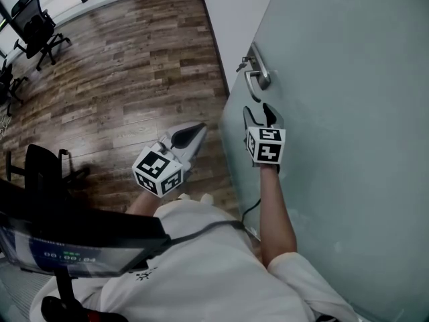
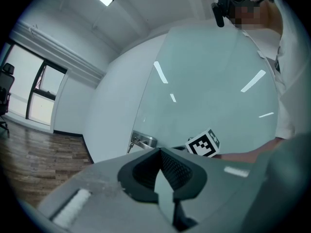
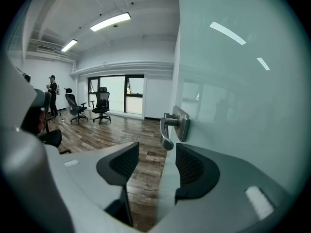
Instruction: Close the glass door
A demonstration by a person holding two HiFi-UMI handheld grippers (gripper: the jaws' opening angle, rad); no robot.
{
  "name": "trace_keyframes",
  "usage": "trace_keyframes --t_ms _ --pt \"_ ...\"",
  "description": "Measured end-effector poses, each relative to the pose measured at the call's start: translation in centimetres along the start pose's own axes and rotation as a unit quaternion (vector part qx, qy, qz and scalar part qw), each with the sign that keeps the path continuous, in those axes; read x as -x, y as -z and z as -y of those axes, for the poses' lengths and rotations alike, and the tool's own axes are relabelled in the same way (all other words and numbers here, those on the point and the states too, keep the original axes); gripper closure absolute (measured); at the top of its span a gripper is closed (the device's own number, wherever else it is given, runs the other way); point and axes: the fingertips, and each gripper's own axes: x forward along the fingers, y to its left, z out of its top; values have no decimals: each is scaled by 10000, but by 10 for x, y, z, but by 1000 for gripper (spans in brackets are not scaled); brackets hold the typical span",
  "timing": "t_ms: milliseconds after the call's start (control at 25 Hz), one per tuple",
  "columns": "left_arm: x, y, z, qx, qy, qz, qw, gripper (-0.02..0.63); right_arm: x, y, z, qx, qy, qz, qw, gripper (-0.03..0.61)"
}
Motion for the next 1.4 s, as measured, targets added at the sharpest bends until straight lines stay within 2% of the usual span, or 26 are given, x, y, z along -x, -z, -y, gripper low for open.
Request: trace_keyframes --t_ms 440,520,760,920,1400 --pt "-10 -2 5 19 19 -22 10000 612 -43 -8 4 47 83 -267 9996 331" --pt "-8 -1 4 16 -12 -18 10000 612 -50 -11 3 141 46 -318 9994 369" --pt "0 0 -2 3 -139 -41 9999 612 -57 -12 5 230 3 -401 9989 396" --pt "3 0 -4 -7 -182 -60 9998 611 -58 -13 15 92 134 -411 9990 489" --pt "12 7 -5 53 -337 -127 9993 611 -61 -17 28 3 -157 -298 9994 499"
